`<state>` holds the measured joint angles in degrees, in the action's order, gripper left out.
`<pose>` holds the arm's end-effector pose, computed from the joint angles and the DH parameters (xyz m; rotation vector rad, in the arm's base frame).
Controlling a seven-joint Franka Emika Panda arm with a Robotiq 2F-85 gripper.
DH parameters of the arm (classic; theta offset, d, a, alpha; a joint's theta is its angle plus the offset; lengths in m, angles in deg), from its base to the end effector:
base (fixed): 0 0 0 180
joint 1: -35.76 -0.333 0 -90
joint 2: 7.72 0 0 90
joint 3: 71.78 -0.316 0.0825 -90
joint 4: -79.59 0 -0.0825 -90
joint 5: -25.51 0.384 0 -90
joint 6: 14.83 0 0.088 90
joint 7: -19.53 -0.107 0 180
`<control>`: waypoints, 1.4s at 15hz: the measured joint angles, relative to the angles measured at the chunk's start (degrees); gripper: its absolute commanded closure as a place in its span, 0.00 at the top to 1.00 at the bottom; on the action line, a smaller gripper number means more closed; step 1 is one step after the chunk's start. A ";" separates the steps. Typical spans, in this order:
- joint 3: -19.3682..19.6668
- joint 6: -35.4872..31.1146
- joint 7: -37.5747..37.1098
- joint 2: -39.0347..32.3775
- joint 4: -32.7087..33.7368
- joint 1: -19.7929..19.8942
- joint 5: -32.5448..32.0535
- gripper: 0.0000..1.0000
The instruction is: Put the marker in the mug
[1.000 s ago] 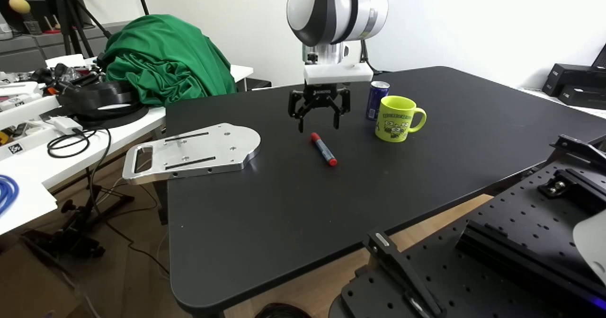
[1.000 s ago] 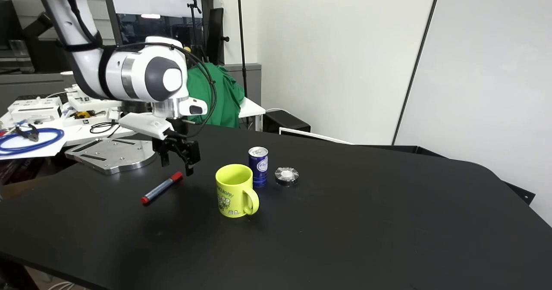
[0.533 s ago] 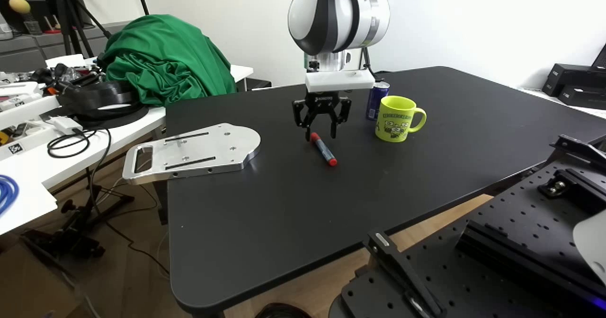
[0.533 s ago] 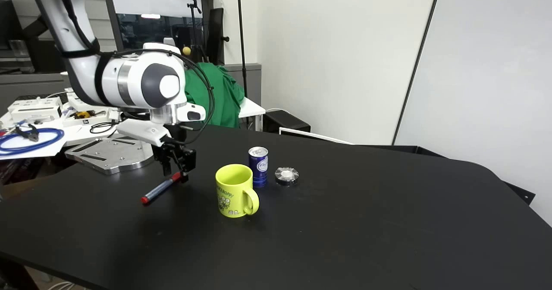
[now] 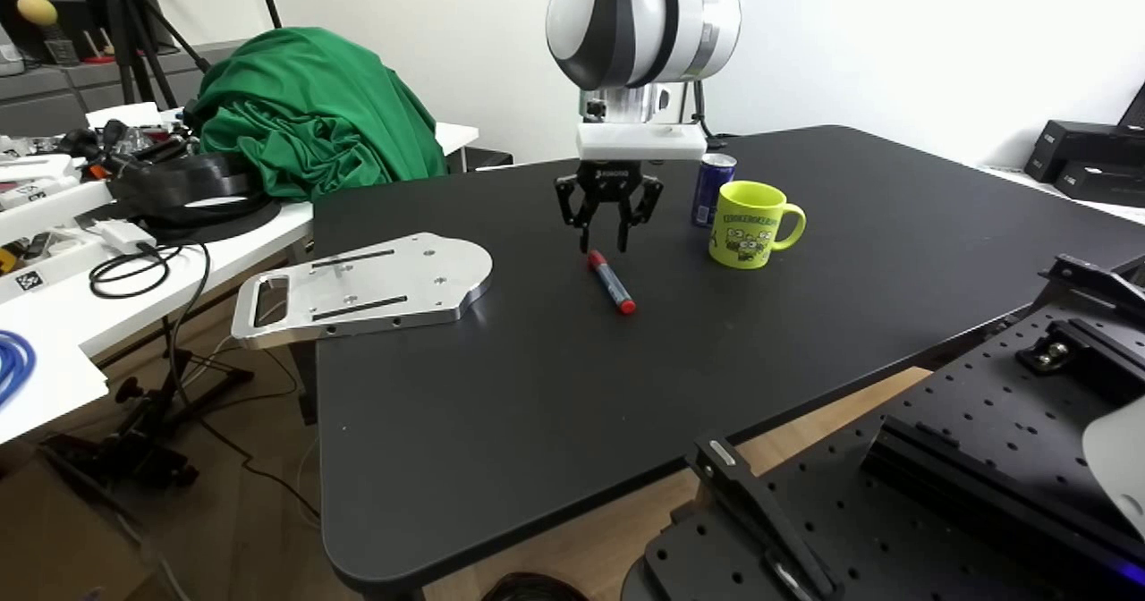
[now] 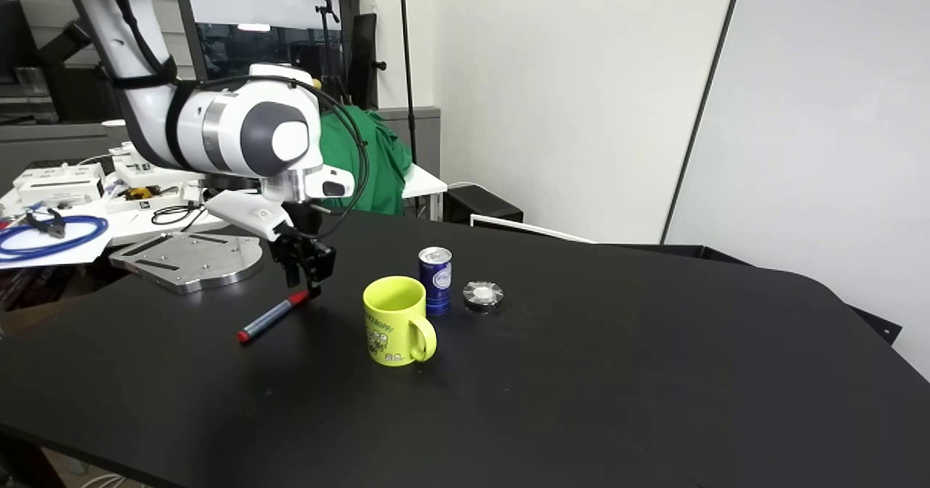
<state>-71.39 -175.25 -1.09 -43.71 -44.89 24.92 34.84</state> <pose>0.5383 0.0913 0.0986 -3.0511 0.5076 0.0218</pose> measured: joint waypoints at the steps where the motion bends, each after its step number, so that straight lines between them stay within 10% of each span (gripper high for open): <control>1: -0.14 -0.01 0.06 0.34 0.00 0.40 0.54 0.31; 5: -0.69 -0.02 0.16 1.01 0.03 1.77 1.61 0.03; 6: -0.73 -0.03 0.16 1.03 0.03 1.94 1.90 0.38; 13: -1.51 0.22 0.16 0.19 -0.01 1.53 2.00 0.75; 14: -1.56 0.25 0.16 -0.06 -0.01 1.27 2.00 0.31; 16: -1.55 0.26 0.15 -0.60 -0.01 0.79 1.96 0.37; 21: -1.53 0.25 0.15 -1.46 0.00 0.31 1.95 0.02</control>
<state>-72.92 -175.00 -0.94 -45.17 -44.89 25.24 36.79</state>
